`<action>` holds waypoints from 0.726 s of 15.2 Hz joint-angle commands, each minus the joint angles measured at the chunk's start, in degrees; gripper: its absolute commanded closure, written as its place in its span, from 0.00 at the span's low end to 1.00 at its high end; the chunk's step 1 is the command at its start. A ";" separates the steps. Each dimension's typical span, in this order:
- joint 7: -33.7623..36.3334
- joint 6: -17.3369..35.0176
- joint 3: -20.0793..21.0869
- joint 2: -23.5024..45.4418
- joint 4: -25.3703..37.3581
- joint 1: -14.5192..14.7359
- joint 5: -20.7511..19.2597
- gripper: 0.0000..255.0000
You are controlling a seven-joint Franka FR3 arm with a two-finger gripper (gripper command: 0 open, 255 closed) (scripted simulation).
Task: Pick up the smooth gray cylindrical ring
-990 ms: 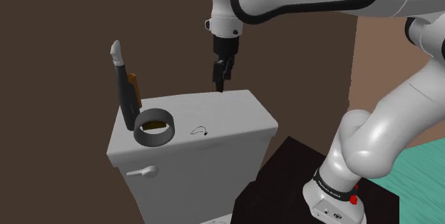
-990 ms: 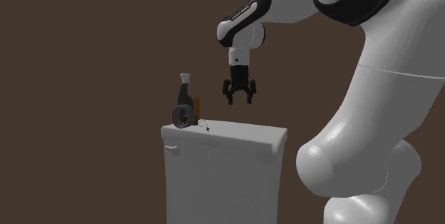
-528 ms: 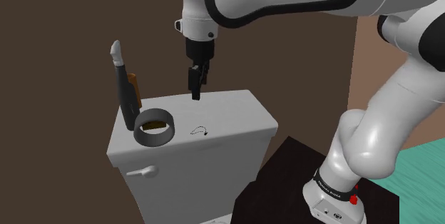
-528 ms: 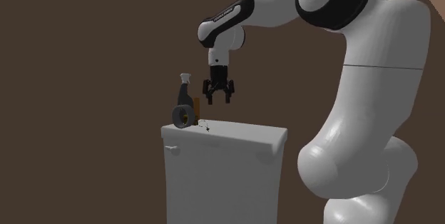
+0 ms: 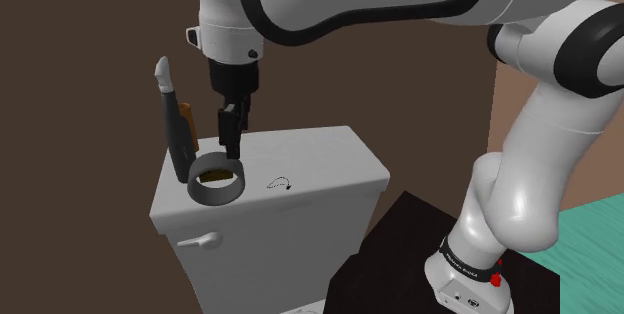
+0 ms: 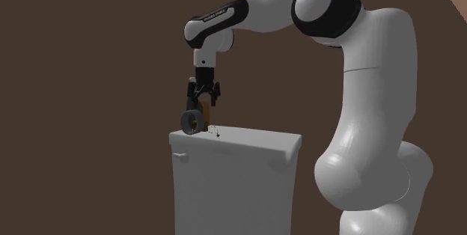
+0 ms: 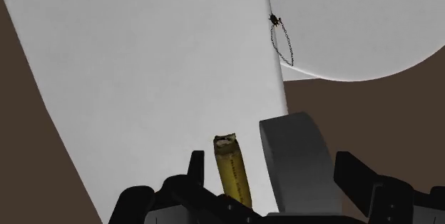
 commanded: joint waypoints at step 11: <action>0.21 5.45 2.21 5.21 0.37 2.46 -2.34 0.00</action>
